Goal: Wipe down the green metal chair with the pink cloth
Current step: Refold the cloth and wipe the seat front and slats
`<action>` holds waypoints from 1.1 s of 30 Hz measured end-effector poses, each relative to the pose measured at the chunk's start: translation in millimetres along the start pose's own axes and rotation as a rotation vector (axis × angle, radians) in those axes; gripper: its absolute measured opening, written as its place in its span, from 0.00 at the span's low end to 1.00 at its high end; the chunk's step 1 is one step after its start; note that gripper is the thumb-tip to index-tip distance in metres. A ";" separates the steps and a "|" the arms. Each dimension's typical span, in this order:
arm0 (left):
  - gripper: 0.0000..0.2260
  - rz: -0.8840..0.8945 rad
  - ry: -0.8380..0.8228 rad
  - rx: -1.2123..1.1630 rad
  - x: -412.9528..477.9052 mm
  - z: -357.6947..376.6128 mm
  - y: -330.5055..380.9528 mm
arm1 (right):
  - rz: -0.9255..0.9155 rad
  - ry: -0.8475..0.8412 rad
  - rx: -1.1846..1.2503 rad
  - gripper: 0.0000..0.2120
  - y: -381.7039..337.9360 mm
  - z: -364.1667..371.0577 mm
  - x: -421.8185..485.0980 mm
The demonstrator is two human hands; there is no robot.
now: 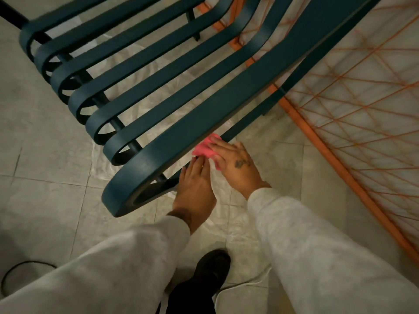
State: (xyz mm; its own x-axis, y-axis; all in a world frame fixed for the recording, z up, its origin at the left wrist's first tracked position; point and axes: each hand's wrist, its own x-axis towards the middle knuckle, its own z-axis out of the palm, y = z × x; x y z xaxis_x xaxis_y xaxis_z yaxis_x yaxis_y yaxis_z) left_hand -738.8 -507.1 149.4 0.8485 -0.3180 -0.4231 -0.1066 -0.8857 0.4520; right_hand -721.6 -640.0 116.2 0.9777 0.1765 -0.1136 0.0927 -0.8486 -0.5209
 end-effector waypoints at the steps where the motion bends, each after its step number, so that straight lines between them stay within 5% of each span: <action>1: 0.31 -0.020 -0.013 0.033 6.5 3.5 1.0 | 0.064 0.012 -0.013 0.23 10.3 -5.2 5.3; 16: 0.29 -0.002 -0.089 0.151 57.9 8.7 22.1 | 0.456 0.121 -0.151 0.21 168.9 -56.2 86.6; 21: 0.32 -0.023 -0.192 0.169 61.6 1.8 25.2 | 0.478 0.186 0.087 0.21 109.7 -41.2 55.1; 24: 0.33 -0.035 -0.189 0.182 62.7 -1.5 25.3 | 0.323 0.129 0.183 0.23 63.3 -18.8 22.6; 28: 0.31 -0.027 -0.209 0.185 63.0 -1.4 26.0 | 0.297 0.164 0.109 0.23 89.9 -21.5 28.2; 33: 0.31 -0.010 -0.211 0.154 61.2 -3.1 22.0 | 0.478 0.224 0.175 0.17 117.5 -44.5 42.6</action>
State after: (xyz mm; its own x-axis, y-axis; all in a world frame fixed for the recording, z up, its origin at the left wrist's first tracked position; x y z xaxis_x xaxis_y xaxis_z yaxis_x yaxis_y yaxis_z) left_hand -687.6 -545.0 135.9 0.7247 -0.3582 -0.5887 -0.1898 -0.9250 0.3292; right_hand -660.6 -754.4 87.9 0.9212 -0.3343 -0.1990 -0.3849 -0.7093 -0.5905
